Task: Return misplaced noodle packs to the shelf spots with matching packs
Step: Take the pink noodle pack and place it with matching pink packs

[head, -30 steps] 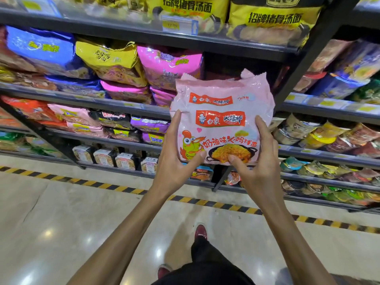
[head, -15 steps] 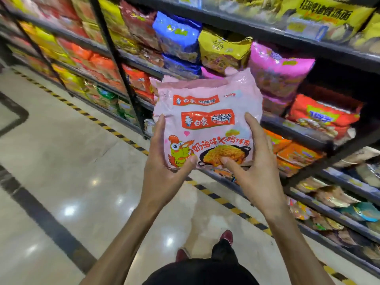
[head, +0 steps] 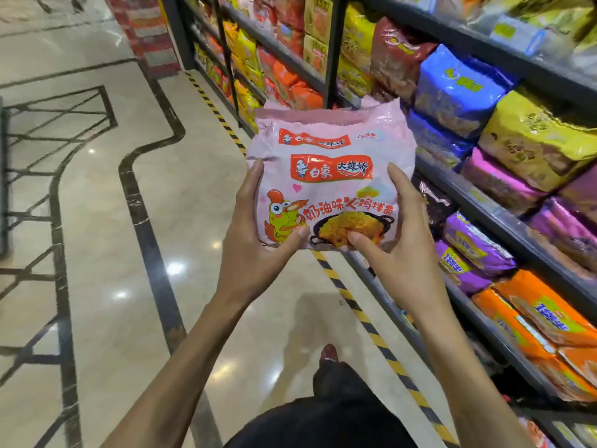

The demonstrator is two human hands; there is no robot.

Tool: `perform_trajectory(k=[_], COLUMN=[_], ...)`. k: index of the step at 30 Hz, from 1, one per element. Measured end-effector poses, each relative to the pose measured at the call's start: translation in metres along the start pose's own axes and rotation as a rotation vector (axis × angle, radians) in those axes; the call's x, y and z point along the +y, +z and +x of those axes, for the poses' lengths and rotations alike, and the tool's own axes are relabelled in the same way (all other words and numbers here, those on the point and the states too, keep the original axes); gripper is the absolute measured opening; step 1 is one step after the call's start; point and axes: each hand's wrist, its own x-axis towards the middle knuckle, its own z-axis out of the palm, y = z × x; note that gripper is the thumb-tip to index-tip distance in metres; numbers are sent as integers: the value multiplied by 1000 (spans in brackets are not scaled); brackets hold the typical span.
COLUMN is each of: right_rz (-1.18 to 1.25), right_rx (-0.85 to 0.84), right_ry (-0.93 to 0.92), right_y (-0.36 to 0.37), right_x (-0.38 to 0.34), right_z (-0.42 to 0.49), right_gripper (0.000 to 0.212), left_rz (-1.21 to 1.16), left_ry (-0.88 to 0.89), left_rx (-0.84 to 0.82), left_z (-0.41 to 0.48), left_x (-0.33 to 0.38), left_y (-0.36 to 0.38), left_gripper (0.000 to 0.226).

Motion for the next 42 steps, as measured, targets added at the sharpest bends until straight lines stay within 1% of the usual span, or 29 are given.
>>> perform_trajectory(k=[8,13,16,22,29,36,42], right_rz=[-22,-36,-27,10,-66,-100,-44], right_rx=[-83,-140,-146,-204,-269,-240,-186], right_ry=[-49,-81,-88,-159,-190,-176,-181], right_y=[41,72,93,145,215,290,381], right_x=[1,1,-5,-10,-20,-37,-62], right_z=[90,166,215,309,405,506,617], right_gripper=[91,91,90,89,90,91,91], left_rz=[48,90,92,83,92,61,31], left_ry=[3,-15,-12,-4,-14,-9,61], left_rx=[61,102,123,184,264,259,216], left_z=[77,145,193,277,357,464,594], left_x=[-31,-54,-66,-102,-152,-208,-266], left_y=[-23,-38,-51,-81,-127,-181,-253], left_gripper=[96,99,98,97,98,96,90])
